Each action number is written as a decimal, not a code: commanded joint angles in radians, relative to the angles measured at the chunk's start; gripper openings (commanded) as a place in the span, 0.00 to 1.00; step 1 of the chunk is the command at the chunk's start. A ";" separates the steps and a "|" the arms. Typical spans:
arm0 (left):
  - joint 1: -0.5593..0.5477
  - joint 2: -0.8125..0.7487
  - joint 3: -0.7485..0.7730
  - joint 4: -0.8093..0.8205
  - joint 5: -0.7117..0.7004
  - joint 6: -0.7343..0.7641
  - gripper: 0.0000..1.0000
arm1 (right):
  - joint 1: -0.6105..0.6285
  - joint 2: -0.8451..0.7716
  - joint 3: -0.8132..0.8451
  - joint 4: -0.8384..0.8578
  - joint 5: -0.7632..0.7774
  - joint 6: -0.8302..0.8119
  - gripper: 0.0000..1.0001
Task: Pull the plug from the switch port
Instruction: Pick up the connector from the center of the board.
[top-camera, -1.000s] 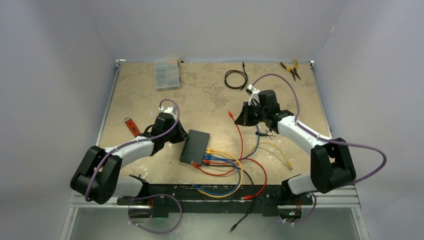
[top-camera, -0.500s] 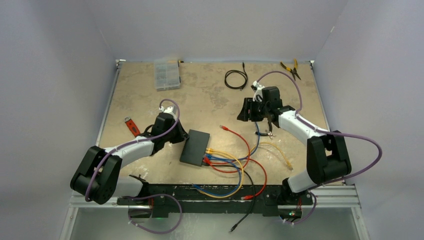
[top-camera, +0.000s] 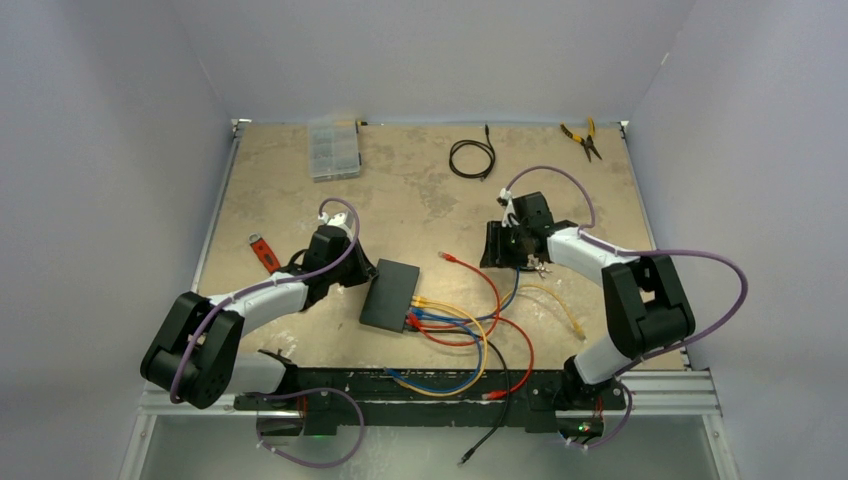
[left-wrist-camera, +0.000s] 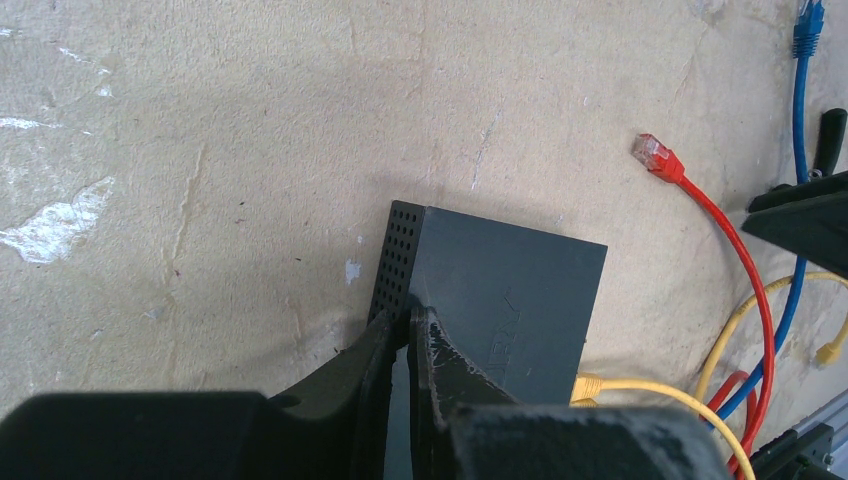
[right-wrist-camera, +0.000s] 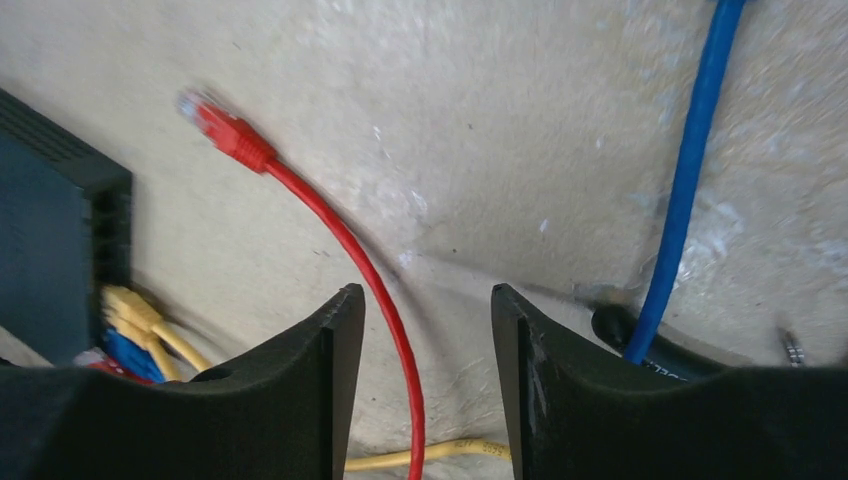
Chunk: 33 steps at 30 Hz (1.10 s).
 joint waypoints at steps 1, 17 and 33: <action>0.007 0.030 -0.045 -0.125 -0.061 0.041 0.10 | 0.035 0.041 -0.009 -0.023 0.053 0.023 0.48; 0.007 0.032 -0.048 -0.117 -0.061 0.039 0.10 | 0.136 0.089 0.019 -0.046 0.111 0.029 0.24; 0.007 0.034 -0.040 -0.129 -0.064 0.043 0.10 | 0.153 0.048 0.118 -0.022 0.083 0.023 0.00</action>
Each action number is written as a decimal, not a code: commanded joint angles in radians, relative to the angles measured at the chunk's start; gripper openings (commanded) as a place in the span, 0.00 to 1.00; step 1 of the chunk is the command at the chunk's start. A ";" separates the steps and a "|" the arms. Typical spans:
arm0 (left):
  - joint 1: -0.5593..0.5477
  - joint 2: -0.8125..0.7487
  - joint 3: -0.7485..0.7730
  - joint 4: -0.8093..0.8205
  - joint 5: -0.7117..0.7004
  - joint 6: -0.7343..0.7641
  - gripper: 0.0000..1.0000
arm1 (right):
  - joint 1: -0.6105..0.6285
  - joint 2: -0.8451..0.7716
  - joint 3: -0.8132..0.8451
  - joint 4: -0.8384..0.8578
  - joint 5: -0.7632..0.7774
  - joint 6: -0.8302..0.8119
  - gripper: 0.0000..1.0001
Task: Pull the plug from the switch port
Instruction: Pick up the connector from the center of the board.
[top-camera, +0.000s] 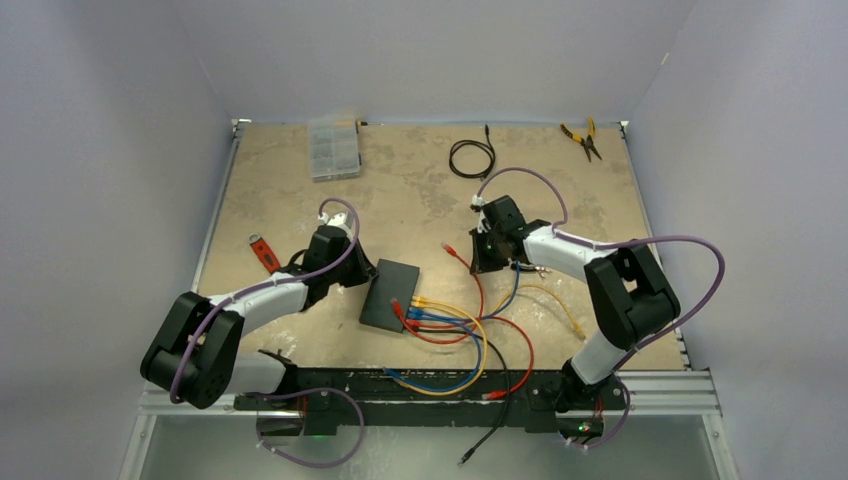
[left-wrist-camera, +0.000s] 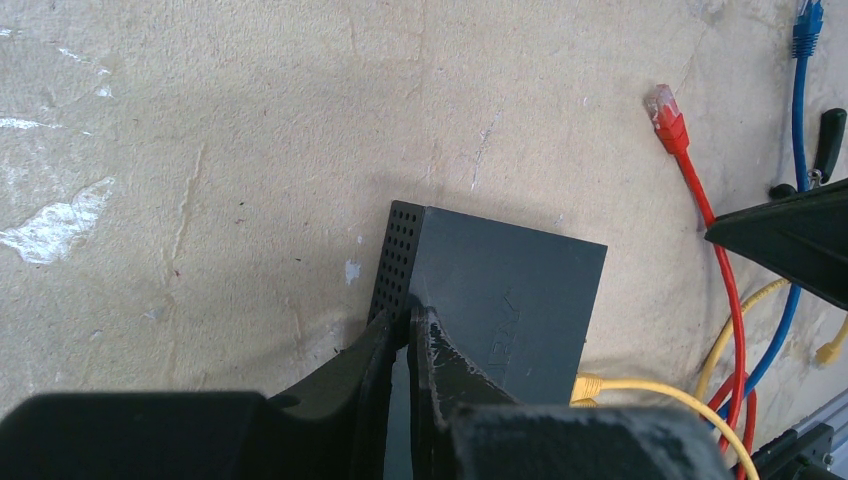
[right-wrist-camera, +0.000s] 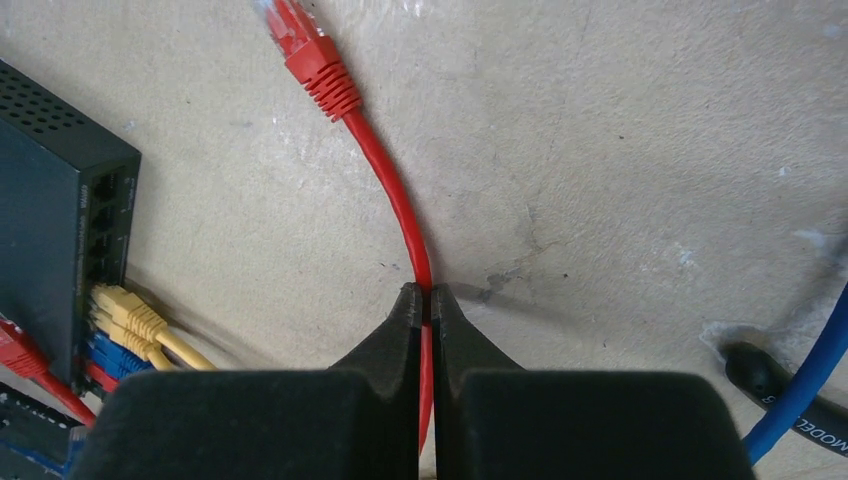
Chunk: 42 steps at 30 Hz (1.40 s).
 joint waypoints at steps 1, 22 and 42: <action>0.007 0.034 -0.038 -0.132 -0.065 0.044 0.10 | -0.022 -0.037 0.074 -0.008 -0.024 -0.001 0.00; 0.007 0.034 -0.034 -0.138 -0.071 0.045 0.10 | -0.301 -0.317 0.151 0.005 -0.065 -0.004 0.00; 0.007 0.036 -0.037 -0.134 -0.068 0.044 0.10 | -0.309 -0.577 0.316 -0.030 0.234 0.012 0.00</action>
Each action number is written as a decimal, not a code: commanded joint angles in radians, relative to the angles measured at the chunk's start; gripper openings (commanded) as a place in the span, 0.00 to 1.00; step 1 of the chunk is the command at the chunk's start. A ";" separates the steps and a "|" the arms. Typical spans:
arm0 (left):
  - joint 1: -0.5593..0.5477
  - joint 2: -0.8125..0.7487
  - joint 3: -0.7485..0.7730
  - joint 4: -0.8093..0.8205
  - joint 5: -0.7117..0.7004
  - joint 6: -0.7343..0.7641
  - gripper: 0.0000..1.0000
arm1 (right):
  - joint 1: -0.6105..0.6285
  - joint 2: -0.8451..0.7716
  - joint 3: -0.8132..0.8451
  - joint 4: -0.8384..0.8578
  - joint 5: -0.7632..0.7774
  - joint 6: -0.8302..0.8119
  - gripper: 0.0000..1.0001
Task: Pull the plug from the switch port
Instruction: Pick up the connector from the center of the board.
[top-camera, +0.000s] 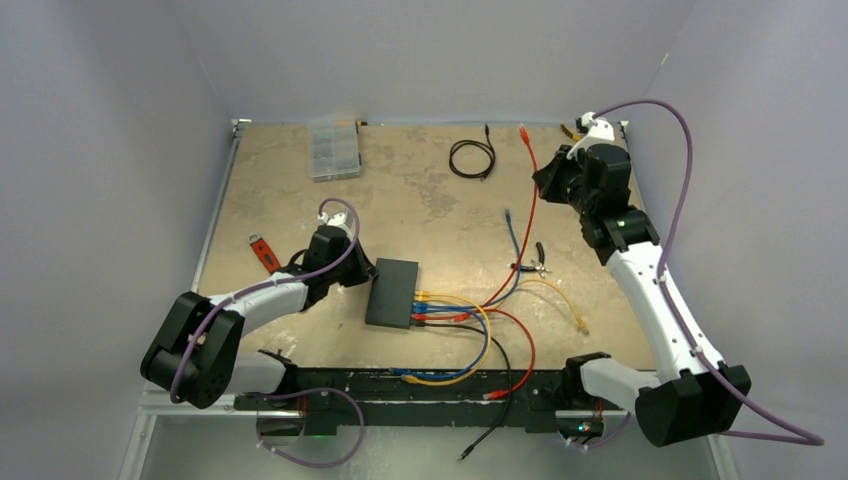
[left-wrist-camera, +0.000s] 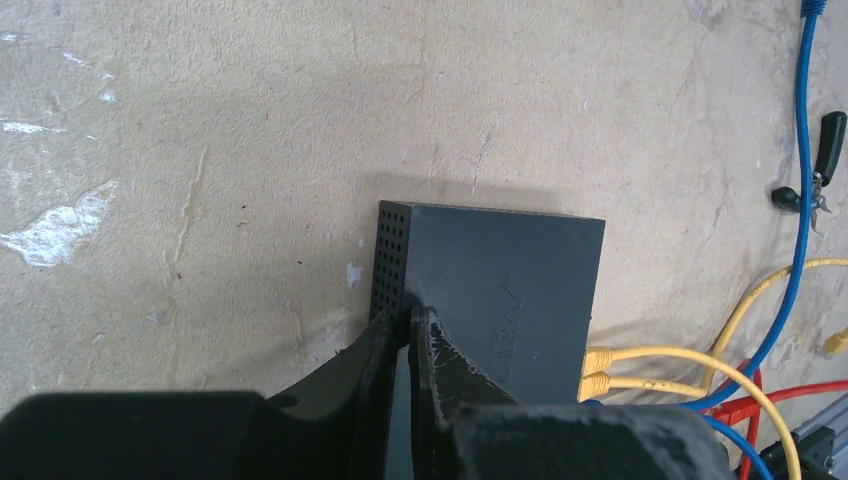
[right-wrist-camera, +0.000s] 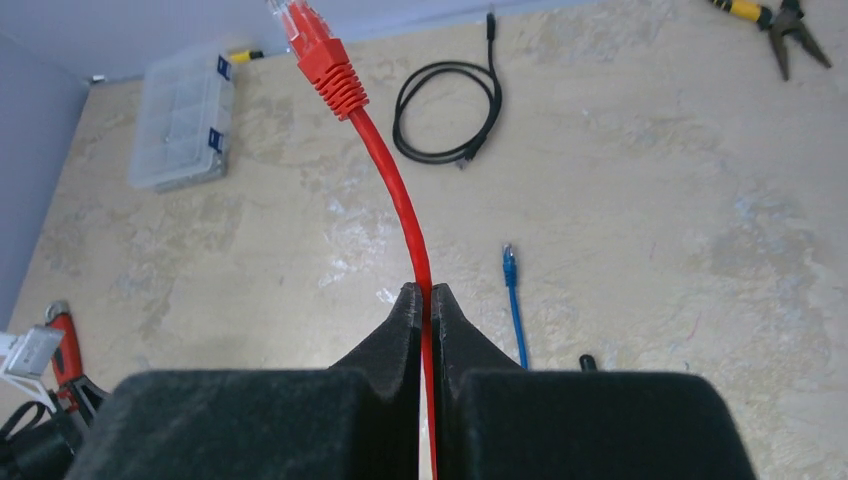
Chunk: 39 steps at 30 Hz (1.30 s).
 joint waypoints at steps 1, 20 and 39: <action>0.007 0.035 -0.037 -0.137 -0.064 0.044 0.10 | -0.007 -0.059 0.080 0.028 0.103 0.008 0.00; 0.007 0.035 -0.040 -0.135 -0.063 0.041 0.10 | -0.007 -0.085 0.164 0.077 0.095 0.001 0.00; 0.007 0.045 -0.035 -0.134 -0.064 0.041 0.10 | -0.007 -0.062 0.322 0.065 0.402 -0.070 0.00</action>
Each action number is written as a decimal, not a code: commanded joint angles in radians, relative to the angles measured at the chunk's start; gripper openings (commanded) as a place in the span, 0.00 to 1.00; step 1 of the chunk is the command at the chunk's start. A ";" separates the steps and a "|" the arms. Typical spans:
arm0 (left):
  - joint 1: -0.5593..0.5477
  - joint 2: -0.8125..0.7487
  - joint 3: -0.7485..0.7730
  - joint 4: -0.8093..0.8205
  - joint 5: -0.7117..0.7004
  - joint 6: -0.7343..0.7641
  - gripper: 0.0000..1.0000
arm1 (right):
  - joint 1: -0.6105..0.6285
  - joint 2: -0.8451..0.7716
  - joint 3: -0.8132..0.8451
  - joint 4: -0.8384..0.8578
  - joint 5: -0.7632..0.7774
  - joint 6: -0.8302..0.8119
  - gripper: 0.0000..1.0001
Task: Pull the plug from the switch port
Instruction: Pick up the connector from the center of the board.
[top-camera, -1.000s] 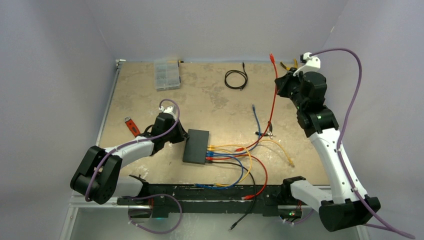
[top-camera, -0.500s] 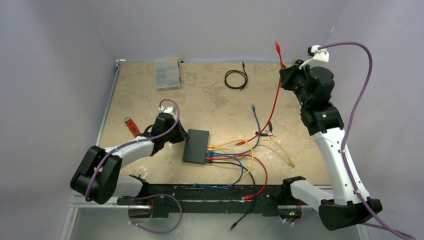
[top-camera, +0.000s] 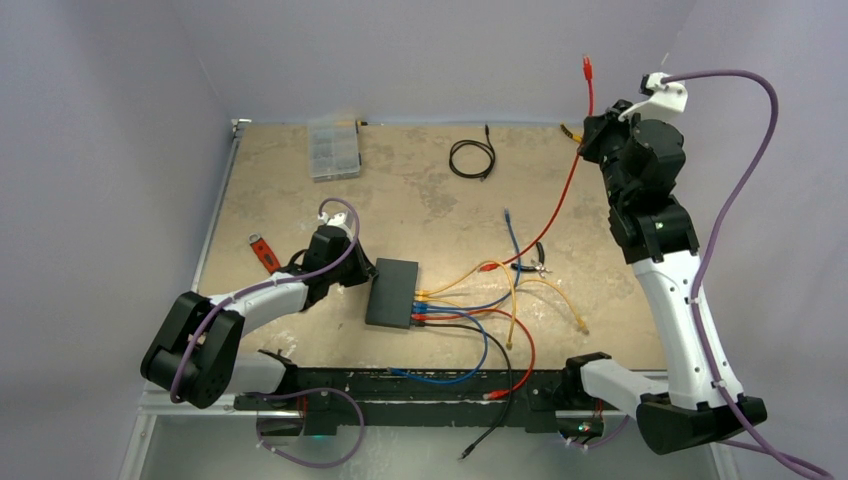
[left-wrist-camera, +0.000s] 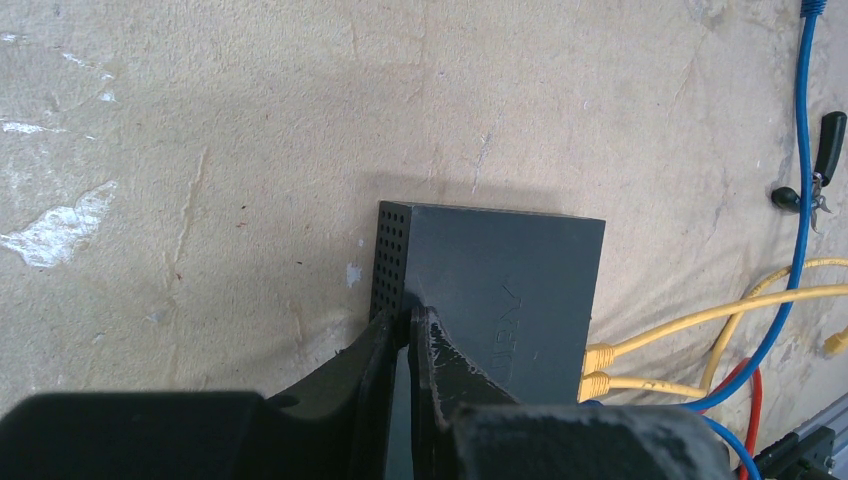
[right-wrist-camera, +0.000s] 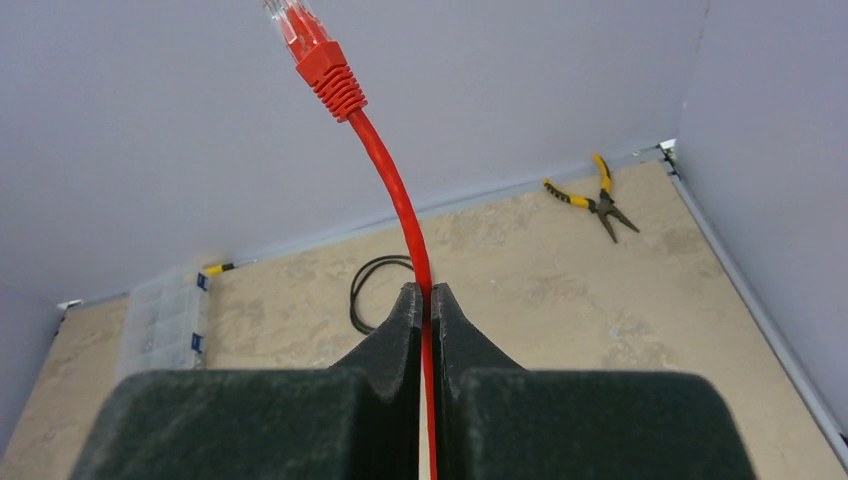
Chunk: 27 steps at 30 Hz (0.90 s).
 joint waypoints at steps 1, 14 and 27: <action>0.007 0.045 -0.034 -0.134 -0.064 0.042 0.10 | -0.005 -0.036 0.057 0.058 0.115 -0.038 0.00; 0.007 0.069 -0.027 -0.123 -0.059 0.043 0.10 | -0.006 0.002 0.094 0.073 0.313 -0.118 0.00; 0.007 0.079 -0.014 -0.134 -0.061 0.048 0.10 | -0.005 0.154 -0.019 0.053 0.016 -0.081 0.00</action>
